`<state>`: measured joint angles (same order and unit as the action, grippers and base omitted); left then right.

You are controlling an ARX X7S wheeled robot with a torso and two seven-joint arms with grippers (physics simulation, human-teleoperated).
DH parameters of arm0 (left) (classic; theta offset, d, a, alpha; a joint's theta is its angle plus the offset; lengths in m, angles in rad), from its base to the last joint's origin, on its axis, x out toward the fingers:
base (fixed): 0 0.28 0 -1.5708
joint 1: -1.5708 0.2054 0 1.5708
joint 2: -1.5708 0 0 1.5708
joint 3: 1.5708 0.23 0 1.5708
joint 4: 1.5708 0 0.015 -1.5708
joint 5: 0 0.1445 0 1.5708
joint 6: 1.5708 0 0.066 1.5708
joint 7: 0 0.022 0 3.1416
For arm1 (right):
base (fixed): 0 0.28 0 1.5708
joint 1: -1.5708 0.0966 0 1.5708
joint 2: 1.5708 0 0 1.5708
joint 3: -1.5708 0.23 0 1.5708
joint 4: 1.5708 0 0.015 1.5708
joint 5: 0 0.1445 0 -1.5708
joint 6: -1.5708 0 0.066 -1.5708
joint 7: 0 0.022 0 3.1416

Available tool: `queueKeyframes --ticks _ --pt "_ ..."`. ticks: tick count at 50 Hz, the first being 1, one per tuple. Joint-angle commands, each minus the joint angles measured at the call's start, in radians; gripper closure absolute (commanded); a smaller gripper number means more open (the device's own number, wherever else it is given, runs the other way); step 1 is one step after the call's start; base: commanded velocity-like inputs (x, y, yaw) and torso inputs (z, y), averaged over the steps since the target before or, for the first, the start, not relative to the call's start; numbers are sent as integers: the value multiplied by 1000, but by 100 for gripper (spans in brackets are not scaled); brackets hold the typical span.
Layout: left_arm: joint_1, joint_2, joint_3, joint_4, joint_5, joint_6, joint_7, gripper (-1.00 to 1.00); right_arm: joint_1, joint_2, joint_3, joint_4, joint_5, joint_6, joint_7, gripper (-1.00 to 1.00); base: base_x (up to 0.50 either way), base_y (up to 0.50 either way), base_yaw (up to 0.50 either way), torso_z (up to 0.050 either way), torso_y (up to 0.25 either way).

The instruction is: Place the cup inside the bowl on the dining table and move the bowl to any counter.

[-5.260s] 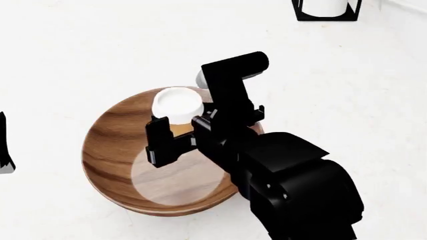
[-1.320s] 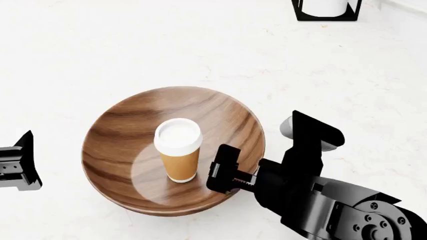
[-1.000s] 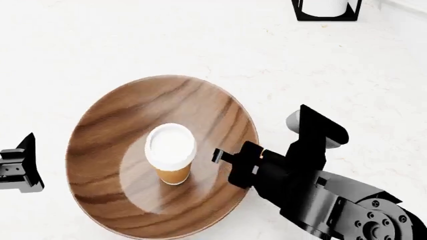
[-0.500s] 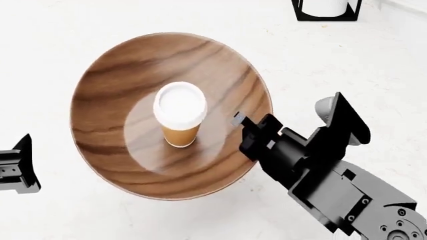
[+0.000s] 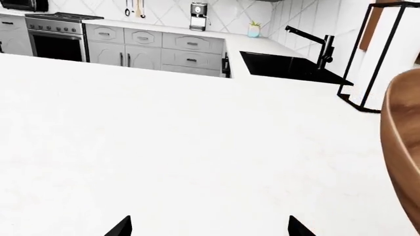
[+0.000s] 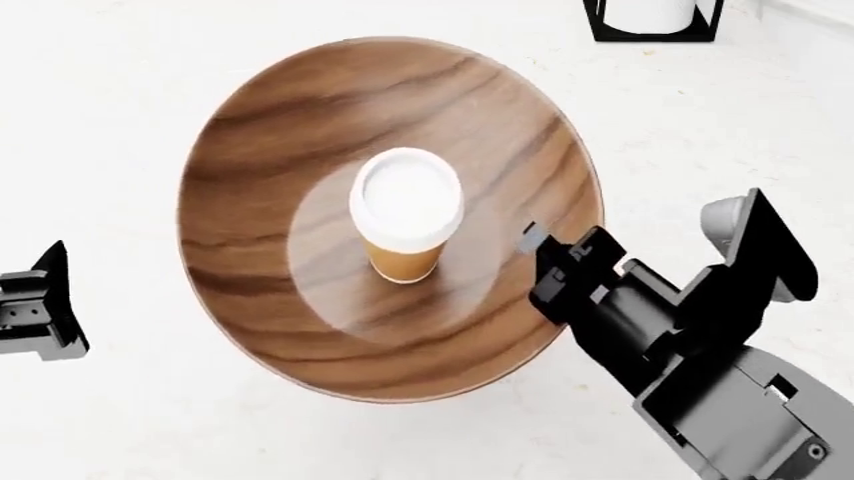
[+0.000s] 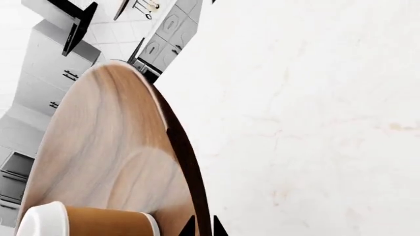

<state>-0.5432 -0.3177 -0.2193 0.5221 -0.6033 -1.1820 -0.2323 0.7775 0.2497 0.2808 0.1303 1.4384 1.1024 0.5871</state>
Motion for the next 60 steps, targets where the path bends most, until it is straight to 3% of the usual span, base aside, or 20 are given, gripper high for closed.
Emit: queueKeyframes --ticks 1,17,42,60 --pt "-29 19 -58 12 -22 16 -12 -100 -1 25 36 -67 60 -3 25 100 0 0 0 0 0" --pt "-7 7 -104 87 -46 27 -20 -100 -2 32 40 -85 107 9 54 100 -33 0 0 0 1" --pt "-4 3 -97 75 -57 28 -32 -100 -6 33 19 -75 112 0 61 100 -315 1 0 0 0" --pt "8 -4 -104 62 -64 47 -28 -100 -8 38 0 -91 115 -2 37 100 1 68 0 0 0"
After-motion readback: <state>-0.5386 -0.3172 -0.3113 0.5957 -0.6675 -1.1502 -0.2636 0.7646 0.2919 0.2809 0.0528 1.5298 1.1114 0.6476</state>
